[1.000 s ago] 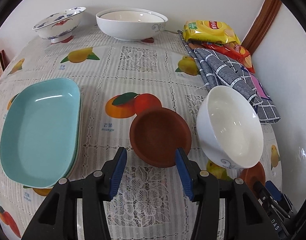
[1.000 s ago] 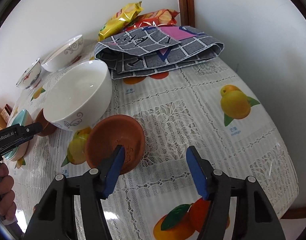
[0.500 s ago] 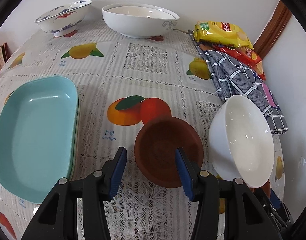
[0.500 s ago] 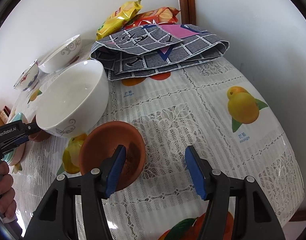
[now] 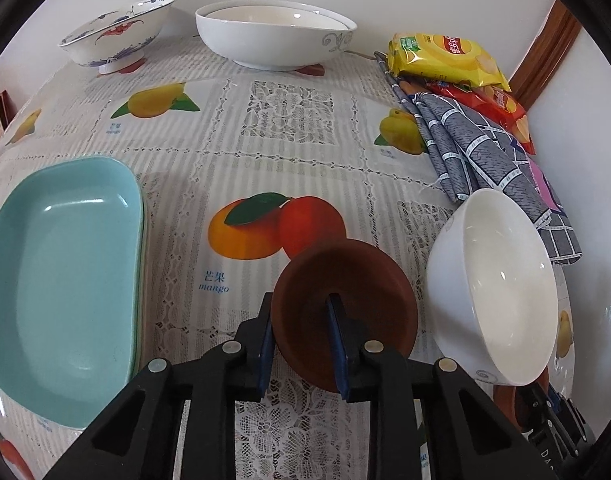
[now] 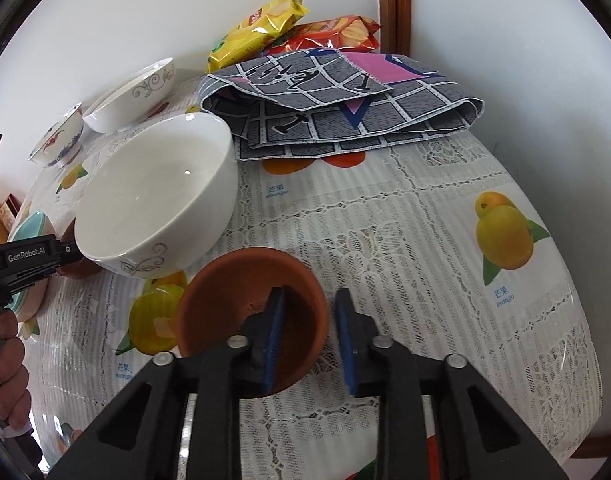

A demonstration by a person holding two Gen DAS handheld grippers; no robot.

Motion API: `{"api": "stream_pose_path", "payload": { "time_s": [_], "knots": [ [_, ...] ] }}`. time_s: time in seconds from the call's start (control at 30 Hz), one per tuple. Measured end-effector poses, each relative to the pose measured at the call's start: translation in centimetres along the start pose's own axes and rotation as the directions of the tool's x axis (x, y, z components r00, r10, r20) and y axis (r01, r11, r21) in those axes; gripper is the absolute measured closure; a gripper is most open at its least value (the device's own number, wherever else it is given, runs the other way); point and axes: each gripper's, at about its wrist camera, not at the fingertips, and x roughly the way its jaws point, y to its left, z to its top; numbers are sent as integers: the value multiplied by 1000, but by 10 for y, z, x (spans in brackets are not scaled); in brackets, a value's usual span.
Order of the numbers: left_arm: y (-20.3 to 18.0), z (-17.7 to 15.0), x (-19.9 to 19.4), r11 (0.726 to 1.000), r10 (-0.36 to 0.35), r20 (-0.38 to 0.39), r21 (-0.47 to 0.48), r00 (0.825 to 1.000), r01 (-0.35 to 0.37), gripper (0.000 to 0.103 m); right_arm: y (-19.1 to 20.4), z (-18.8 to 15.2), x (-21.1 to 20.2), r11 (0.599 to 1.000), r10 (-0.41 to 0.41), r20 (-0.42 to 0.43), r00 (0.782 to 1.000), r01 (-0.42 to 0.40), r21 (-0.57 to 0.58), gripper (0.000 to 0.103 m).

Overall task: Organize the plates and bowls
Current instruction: 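Close each gripper on the rim of its own terracotta bowl, then lift both terracotta bowls, each in its own gripper, toward the white bowl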

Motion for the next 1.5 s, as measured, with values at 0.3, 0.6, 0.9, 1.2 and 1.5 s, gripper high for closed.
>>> {"api": "stream_pose_path", "payload": {
  "time_s": [0.3,0.6,0.9,1.2,1.5],
  "knots": [
    [6,-2,-6,1000,-23,7,6,1000,23,92,4,-2,-5,999,-3,12,1000,2,44,91],
    [3,-11,-23,998,-56,18,37,998,56,95,8,-6,-22,998,12,30,999,-14,64,94],
    [8,-18,-49,996,-75,41,54,996,73,95,10,-12,-40,997,-8,44,999,5,78,94],
    [14,-19,-86,994,-91,96,67,991,85,95,16,-10,-76,996,-16,95,995,7,88,94],
    [24,-16,-113,994,-90,141,68,986,81,95,23,0,-102,994,-22,132,991,7,112,94]
  ]
}}
